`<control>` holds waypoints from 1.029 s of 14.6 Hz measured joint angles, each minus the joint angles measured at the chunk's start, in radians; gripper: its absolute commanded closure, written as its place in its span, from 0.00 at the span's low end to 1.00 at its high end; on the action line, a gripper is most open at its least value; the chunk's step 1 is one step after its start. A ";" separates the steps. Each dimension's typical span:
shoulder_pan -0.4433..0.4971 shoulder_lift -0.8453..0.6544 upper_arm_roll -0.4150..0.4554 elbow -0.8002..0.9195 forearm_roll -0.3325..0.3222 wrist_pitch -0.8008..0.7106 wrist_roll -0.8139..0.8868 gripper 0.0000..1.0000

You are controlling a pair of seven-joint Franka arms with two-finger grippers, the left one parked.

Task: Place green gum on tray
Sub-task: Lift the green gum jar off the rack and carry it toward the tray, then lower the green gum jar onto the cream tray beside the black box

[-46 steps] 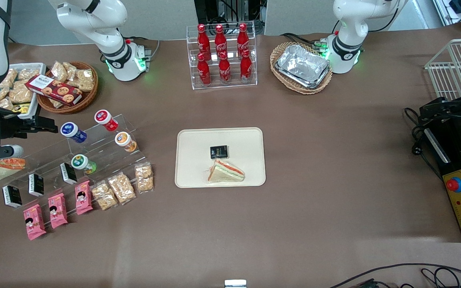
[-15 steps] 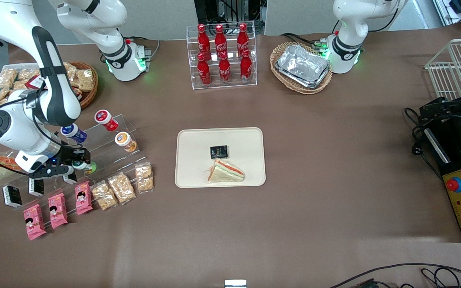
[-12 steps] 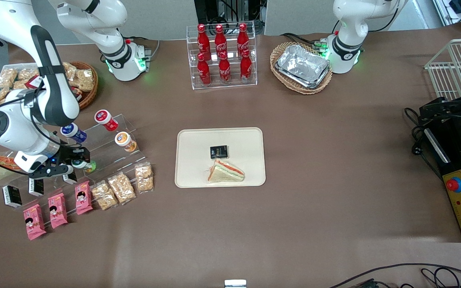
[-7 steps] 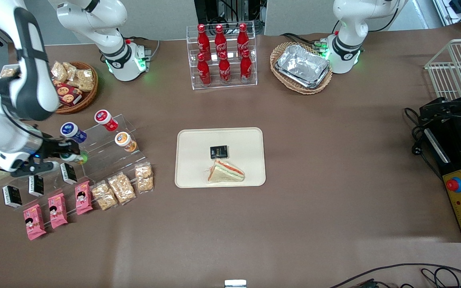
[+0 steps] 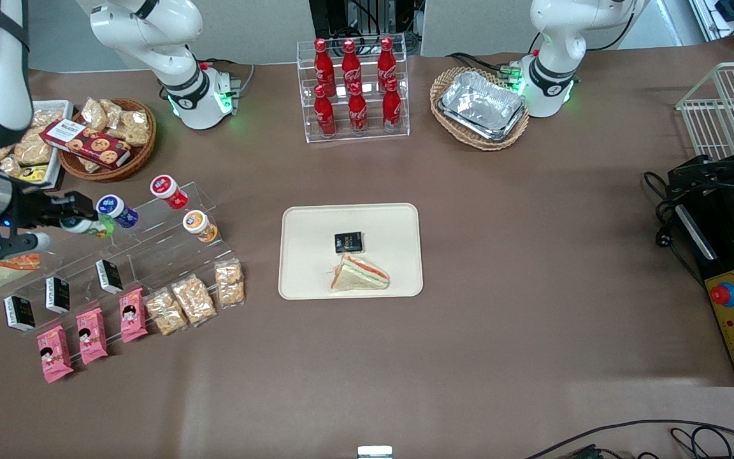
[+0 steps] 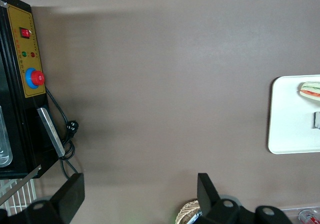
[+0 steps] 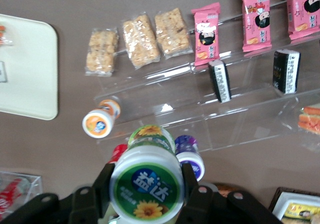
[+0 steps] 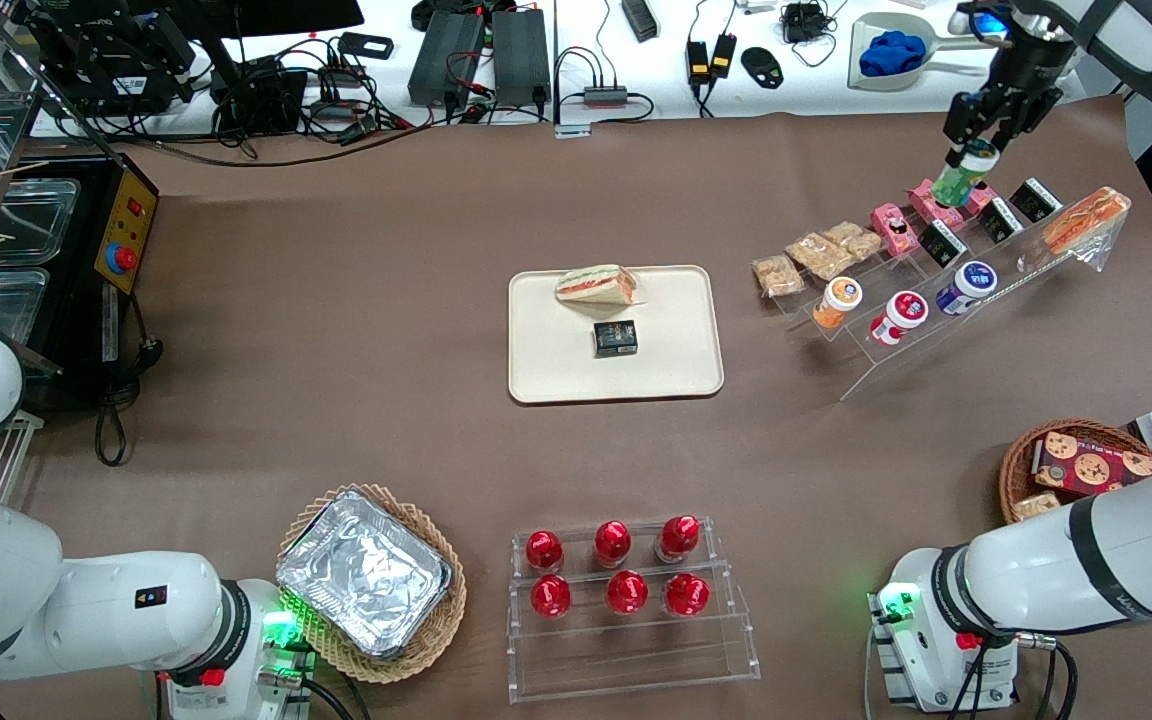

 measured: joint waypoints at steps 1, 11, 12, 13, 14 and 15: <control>0.024 0.000 0.001 0.015 0.015 -0.016 0.047 0.61; 0.431 0.058 0.017 -0.242 0.071 0.372 0.582 0.61; 0.462 0.061 0.016 -0.294 0.072 0.447 0.608 0.61; 0.492 0.065 0.016 -0.349 0.072 0.526 0.639 0.61; 0.521 0.071 0.016 -0.401 0.072 0.605 0.668 0.61; 0.548 0.080 0.016 -0.443 0.072 0.671 0.690 0.61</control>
